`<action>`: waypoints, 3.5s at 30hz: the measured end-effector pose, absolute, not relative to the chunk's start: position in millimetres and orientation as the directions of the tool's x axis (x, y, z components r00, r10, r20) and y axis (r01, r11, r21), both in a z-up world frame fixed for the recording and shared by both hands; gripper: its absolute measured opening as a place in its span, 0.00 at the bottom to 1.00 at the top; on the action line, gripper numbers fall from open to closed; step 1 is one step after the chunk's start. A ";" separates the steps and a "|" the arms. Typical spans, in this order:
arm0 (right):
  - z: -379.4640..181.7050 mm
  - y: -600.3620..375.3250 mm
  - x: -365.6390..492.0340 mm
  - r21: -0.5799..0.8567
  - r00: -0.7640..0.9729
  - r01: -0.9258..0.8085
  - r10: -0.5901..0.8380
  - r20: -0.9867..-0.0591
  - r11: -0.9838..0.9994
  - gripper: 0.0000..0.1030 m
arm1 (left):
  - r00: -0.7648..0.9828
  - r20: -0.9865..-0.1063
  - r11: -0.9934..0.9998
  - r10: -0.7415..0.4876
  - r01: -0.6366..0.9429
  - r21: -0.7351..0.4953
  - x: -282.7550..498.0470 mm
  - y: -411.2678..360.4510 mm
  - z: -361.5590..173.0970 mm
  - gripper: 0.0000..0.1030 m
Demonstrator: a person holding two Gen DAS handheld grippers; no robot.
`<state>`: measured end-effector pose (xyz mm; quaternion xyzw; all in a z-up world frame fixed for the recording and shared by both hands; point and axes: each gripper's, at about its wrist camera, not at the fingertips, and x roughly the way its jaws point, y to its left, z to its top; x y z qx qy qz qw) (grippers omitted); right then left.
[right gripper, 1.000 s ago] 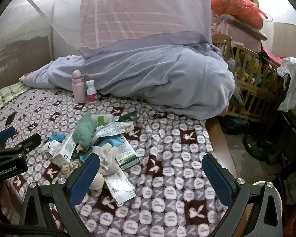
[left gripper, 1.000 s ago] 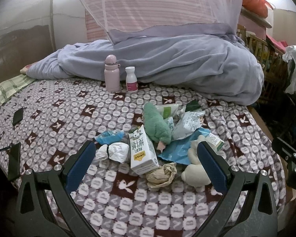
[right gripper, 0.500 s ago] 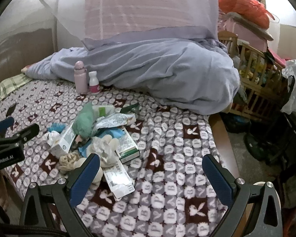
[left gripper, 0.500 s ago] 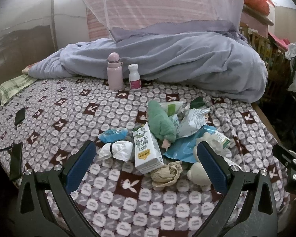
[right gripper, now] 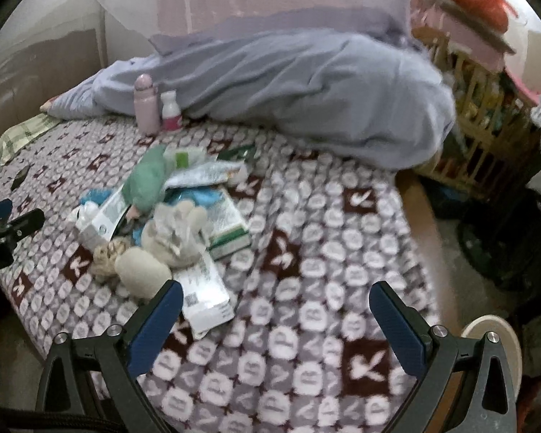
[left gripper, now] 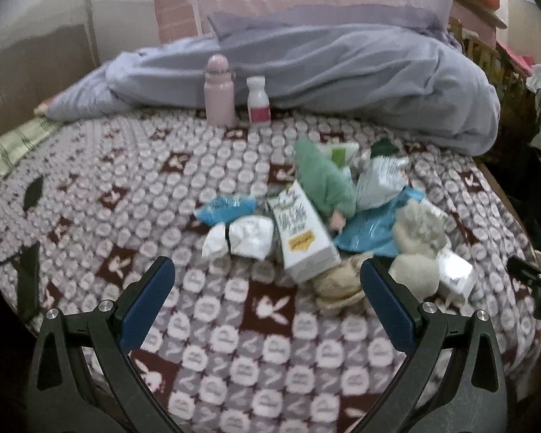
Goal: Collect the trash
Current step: 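Grasp the white medicine box with the right tool while the left tool approaches a white tissue, then grasp the crumpled white tissue with the left tool while the right tool lifts the box, then carry both items over the white bucket and open both tools to drop them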
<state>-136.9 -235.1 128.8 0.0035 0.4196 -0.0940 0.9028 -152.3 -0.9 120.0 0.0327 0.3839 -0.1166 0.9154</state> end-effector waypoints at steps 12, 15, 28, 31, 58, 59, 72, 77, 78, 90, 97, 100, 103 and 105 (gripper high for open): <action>79.6 -211.9 -99.3 -0.055 0.531 -0.009 -0.042 -0.846 0.998 0.90 | 0.598 -0.766 0.956 -0.237 0.284 -0.075 -136.4 16.5 98.1 0.99; 72.4 -210.8 -90.3 -0.063 0.522 -0.032 -0.037 -0.852 0.997 0.89 | 0.569 -0.778 0.954 -0.267 0.269 -0.131 -120.1 11.0 95.7 0.99; 57.2 -213.0 -68.0 -0.032 0.511 -0.068 0.007 -0.859 0.997 0.71 | 0.485 -0.840 0.953 -0.243 0.282 -0.113 -55.7 -45.1 66.4 0.93; 58.0 -213.3 -67.3 -0.032 0.520 -0.067 0.008 -0.854 0.997 0.63 | 0.454 -0.855 0.953 -0.252 0.269 -0.138 -44.4 -46.8 58.6 0.77; 106.8 -275.5 -180.4 0.029 0.582 0.050 -0.006 -0.813 0.998 0.51 | 0.420 -0.844 0.941 -0.335 0.188 -0.280 -74.6 -14.0 74.9 0.51; 104.0 -274.9 -178.0 0.031 0.578 0.051 -0.004 -0.816 0.998 0.51 | 0.413 -0.846 0.940 -0.338 0.195 -0.280 -71.0 -16.8 71.9 0.52; 82.7 -266.7 -152.1 -0.008 0.531 0.032 -0.024 -0.847 0.999 0.55 | 0.457 -0.831 0.948 -0.318 0.149 -0.281 -67.2 56.0 78.7 0.55; 74.0 -259.3 -143.3 -0.038 0.506 0.015 -0.040 -0.861 0.999 0.55 | 0.429 -0.862 0.962 -0.271 0.162 -0.222 -67.9 54.9 62.7 0.55; 72.9 -258.2 -141.2 -0.042 0.504 0.014 -0.044 -0.863 0.999 0.55 | 0.418 -0.868 0.962 -0.270 0.166 -0.219 -66.8 52.3 57.2 0.55; 75.2 -263.9 -148.0 0.014 0.538 0.035 -0.007 -0.843 0.999 0.43 | 0.377 -0.854 0.933 -0.358 0.172 -0.315 -64.3 36.9 52.3 0.22; 108.6 -279.8 -182.1 0.072 0.615 0.067 0.016 -0.788 0.995 0.43 | 0.435 -0.788 0.894 -0.434 0.315 -0.318 -105.1 4.0 126.6 0.22; 119.4 -295.6 -202.8 0.069 0.634 0.109 -0.016 -0.773 0.992 0.43 | 0.413 -0.773 0.857 -0.481 0.405 -0.317 -121.2 -34.5 145.7 0.22; 126.0 -315.2 -222.8 0.063 0.640 0.165 -0.058 -0.766 0.984 0.43 | 0.363 -0.768 0.805 -0.527 0.503 -0.314 -138.0 -88.9 153.8 0.22; 128.5 -332.7 -236.6 0.052 0.635 0.214 -0.099 -0.766 0.975 0.43 | 0.321 -0.770 0.767 -0.551 0.560 -0.314 -149.4 -128.5 155.0 0.22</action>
